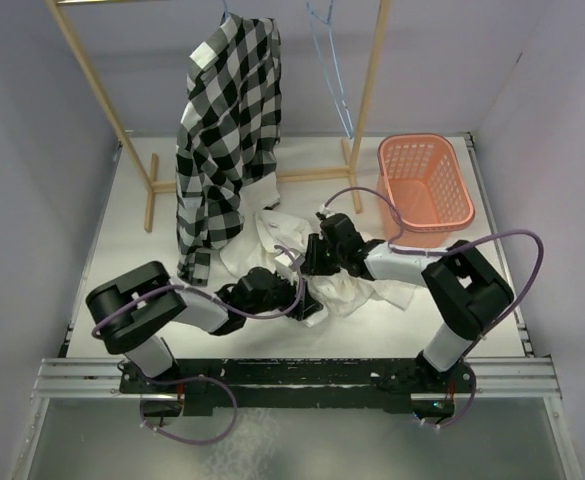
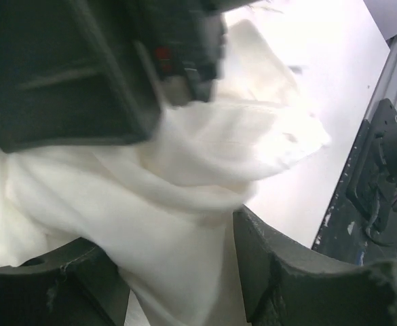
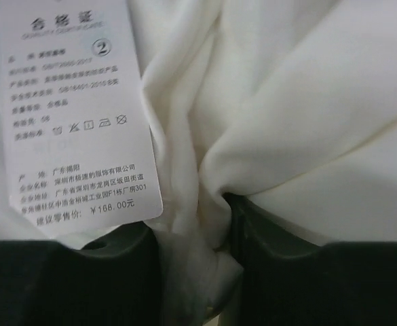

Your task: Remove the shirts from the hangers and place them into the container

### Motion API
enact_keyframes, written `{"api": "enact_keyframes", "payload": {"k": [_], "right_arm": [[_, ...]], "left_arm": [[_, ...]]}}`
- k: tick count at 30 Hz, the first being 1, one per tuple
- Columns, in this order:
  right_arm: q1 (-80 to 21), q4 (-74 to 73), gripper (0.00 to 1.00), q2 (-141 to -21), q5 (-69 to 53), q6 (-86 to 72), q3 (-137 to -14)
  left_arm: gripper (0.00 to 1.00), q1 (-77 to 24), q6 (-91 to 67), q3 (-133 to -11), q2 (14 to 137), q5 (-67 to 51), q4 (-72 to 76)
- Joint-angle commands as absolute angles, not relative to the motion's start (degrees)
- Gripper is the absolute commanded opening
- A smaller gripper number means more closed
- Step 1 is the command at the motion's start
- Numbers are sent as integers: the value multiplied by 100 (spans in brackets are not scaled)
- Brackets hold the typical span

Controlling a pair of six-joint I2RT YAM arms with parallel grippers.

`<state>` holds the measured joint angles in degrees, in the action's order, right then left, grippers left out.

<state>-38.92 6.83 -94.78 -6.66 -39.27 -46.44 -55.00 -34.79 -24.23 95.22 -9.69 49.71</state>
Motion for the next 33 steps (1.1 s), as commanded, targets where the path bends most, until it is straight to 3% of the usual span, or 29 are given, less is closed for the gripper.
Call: {"api": "enact_keyframes", "payload": {"k": [1, 2, 4, 10, 18, 25, 33], "right_arm": [[-3938, 547, 23, -10004, -723, -3968, -4663], [-3939, 596, 12, -10001, -795, -4000, -4648], [-3940, 543, 1, -9869, -911, -4065, -4625], [-3885, -293, 0, -8185, -304, -4010, -4730], [-2620, -2446, 0, -6262, -66, -3331, -6243], [-1629, -3675, 0, -6564, 314, -2656, -8790], [-1094, -4432, 0, -8164, 988, -2335, -12492]], "left_arm": [[59, -5862, -3322, -2498, 8511, -699, 4369], [58, -5965, -3258, -2647, 8203, -507, 4017], [60, -6198, -3023, -3043, 7596, -61, 2866], [65, -6512, -2544, -4213, 5878, 865, 24], [64, -6513, -2206, -5398, 4059, 1196, -1727], [63, -6513, -1686, -6875, 4076, 1948, -3663], [63, -6510, -1278, -6884, 3572, 2901, -4156]]}}
